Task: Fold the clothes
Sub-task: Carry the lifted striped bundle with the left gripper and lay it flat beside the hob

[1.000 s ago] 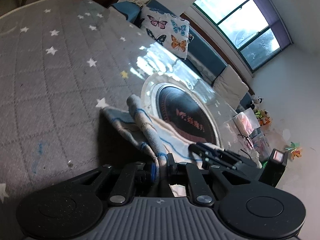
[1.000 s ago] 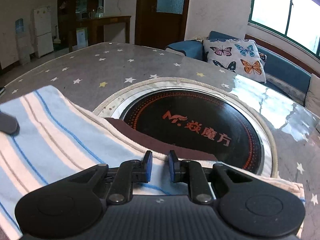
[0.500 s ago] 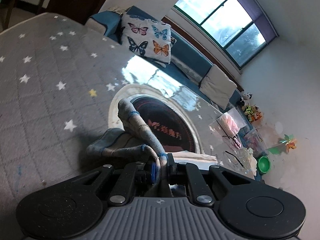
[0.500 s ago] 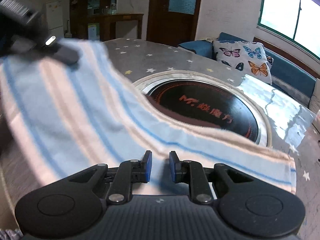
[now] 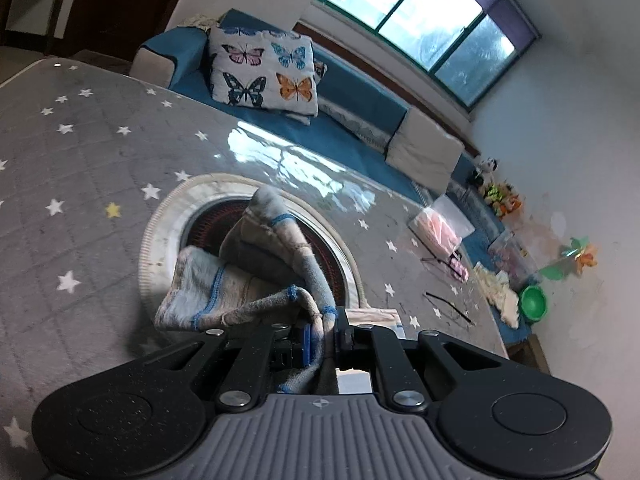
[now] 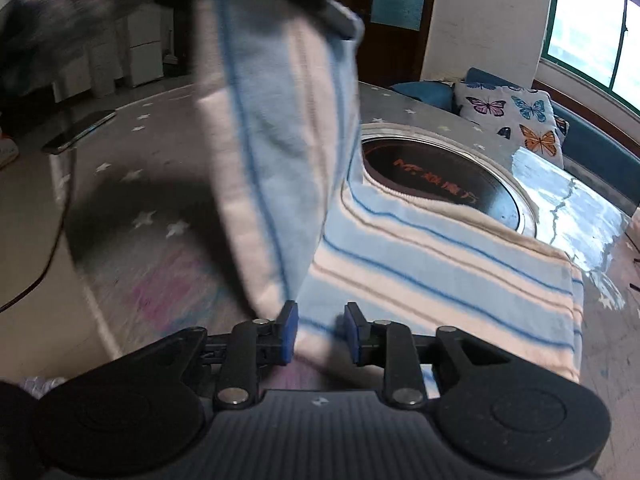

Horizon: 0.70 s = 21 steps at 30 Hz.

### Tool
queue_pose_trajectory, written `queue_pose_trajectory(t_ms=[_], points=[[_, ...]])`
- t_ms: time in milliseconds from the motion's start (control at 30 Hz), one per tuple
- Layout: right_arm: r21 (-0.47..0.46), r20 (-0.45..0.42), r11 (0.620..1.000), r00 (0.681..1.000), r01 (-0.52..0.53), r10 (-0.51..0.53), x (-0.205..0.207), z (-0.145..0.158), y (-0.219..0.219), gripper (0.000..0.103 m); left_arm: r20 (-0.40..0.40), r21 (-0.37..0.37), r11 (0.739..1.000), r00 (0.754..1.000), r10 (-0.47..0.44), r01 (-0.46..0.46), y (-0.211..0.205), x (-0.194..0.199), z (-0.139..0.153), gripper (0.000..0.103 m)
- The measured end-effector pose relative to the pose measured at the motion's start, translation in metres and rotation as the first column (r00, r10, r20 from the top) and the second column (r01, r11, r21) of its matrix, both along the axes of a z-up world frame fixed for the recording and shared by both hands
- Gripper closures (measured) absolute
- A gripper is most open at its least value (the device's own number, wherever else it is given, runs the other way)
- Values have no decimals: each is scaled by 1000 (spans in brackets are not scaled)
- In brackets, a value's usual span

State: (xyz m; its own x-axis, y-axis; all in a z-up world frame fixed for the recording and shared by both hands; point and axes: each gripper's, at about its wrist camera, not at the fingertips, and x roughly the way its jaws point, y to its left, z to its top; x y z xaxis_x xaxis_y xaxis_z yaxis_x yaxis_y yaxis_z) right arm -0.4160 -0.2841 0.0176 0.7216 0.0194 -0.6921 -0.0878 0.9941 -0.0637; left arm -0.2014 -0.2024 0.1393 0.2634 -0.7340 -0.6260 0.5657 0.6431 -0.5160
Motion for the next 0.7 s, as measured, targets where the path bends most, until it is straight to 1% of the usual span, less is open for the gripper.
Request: queue_pose_trajectory(t_ms=[100,200,267,400,500,533,567,600,667,700], points=[[20,27,999,999,35,-36,-18,6,-16,76,5,41,999,1000,-16,16,-27,-12,3,92],[58,65,993,992,101,-105,-35,13,-41,76,-3,81,996,1000,-29,29,-55,-23,0,92],[75,86,985,983,156,-162,-46,15,-59,75,-26,109,993,999,-37,40,-77,-29,-6,92],[111,104,961,958,255,-266,-65,17,-90,75,-104,158,984,992,-70,86,-116,-42,-27,91],[149,106,940,940,307,-324,-75,16,-110,74,-153,162,978,983,-105,130,-136,-51,-41,85],[161,105,933,934,322,-340,-79,16,-115,74,-163,155,976,978,-126,152,-139,-54,-43,82],[172,104,926,929,335,-356,-82,15,-120,74,-173,148,974,974,-147,174,-143,-57,-45,76],[184,103,919,923,349,-371,-85,15,-124,74,-183,141,971,969,-169,196,-147,-60,-47,74],[211,101,905,913,368,-395,-89,14,-134,74,-178,131,965,963,-201,225,-147,-63,-47,68],[220,103,900,908,376,-405,-90,15,-139,74,-172,127,963,961,-215,238,-146,-65,-47,68]])
